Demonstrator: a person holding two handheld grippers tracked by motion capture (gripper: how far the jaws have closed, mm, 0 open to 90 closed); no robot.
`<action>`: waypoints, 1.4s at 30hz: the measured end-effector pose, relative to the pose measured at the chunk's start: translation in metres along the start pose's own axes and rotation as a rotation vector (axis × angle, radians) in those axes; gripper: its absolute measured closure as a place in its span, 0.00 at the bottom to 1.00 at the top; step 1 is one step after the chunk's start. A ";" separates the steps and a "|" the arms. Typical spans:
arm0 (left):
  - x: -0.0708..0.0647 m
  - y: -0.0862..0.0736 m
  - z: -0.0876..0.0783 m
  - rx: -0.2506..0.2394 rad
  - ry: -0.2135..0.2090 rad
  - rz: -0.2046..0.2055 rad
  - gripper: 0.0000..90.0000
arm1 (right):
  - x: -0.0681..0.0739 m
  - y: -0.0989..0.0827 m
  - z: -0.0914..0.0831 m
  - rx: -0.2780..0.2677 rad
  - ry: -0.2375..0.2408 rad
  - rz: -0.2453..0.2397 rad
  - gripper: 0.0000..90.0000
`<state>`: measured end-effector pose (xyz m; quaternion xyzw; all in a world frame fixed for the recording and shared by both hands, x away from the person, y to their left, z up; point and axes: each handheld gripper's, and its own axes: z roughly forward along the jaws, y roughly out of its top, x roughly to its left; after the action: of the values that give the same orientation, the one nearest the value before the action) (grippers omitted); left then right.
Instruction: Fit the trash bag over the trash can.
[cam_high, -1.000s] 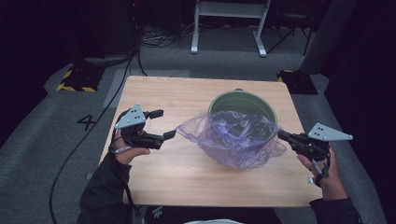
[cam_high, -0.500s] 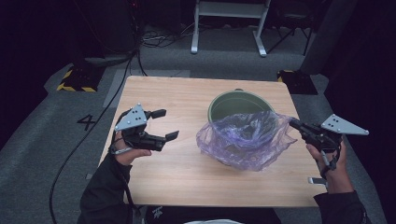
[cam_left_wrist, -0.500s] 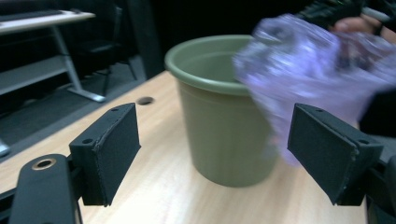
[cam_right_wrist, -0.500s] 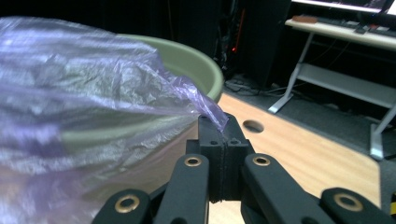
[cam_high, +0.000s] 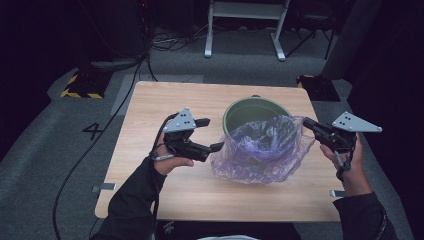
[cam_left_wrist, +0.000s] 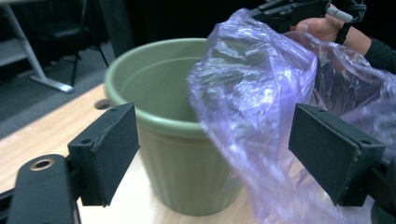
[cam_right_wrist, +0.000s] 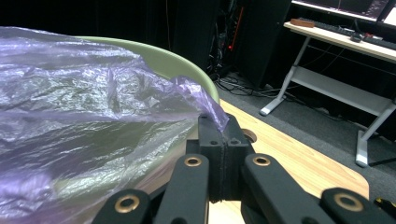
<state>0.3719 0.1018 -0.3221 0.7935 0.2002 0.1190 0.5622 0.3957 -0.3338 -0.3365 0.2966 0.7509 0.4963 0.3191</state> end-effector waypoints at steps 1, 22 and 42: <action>-0.002 0.001 0.006 0.022 0.015 0.001 0.17 | 0.000 0.000 0.001 0.001 -0.001 -0.001 1.00; 0.013 -0.029 0.053 0.209 0.112 0.053 0.76 | -0.001 -0.003 0.005 -0.044 0.043 0.010 1.00; 0.032 -0.015 0.031 0.029 0.220 0.070 1.00 | -0.018 -0.001 0.014 -0.046 0.005 0.049 1.00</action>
<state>0.4103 0.0940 -0.3477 0.7904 0.2345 0.2220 0.5206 0.4177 -0.3404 -0.3384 0.3063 0.7325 0.5220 0.3117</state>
